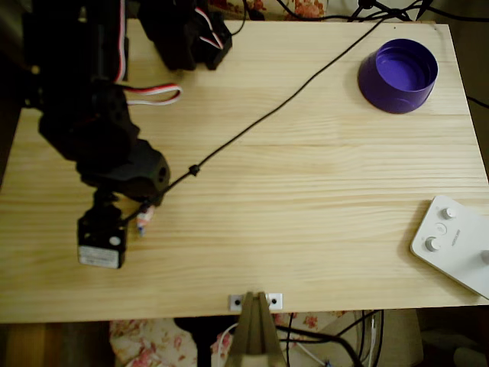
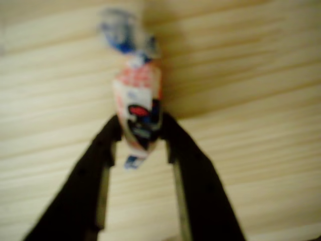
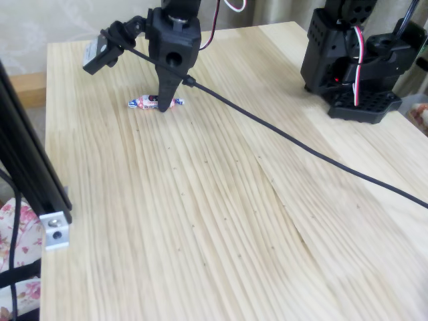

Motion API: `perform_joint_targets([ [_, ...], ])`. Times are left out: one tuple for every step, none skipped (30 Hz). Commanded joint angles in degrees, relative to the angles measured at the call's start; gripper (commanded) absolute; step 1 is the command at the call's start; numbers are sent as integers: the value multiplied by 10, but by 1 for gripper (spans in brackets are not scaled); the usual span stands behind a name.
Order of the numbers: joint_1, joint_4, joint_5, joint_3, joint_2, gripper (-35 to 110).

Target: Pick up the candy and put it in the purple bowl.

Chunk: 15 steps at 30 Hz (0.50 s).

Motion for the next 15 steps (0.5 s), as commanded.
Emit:
perform_joint_targets([
  [46, 5, 22, -61, 48, 8],
  [46, 4, 22, -59, 50, 8],
  [45, 4, 22, -58, 52, 8],
  [45, 3, 22, -58, 54, 7],
  [45, 2, 22, -57, 54, 7],
  [45, 2, 21, -57, 56, 6],
  [46, 2, 22, -57, 58, 6],
  [47, 2, 22, -57, 60, 6],
  [47, 2, 23, -57, 62, 6],
  [49, 3, 24, -57, 65, 6],
  [50, 4, 25, -57, 69, 6],
  [52, 4, 25, -57, 74, 6],
  [53, 8, 27, -58, 79, 6],
  [54, 13, 30, -62, 86, 6],
  [54, 20, 33, -65, 94, 6],
])
